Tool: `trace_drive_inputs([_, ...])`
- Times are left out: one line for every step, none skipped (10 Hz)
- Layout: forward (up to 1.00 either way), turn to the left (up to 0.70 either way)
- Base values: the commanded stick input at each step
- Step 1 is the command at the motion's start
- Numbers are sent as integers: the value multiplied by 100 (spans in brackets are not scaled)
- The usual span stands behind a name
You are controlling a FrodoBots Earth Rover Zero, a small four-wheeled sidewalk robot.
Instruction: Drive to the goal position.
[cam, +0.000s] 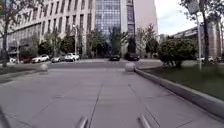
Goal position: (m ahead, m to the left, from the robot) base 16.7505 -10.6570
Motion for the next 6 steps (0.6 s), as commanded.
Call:
trace_drive_inputs([70,0])
trace_drive_inputs([70,0])
trace_drive_inputs([70,0])
trace_drive_inputs([70,0])
trace_drive_inputs([70,0])
trace_drive_inputs([70,0])
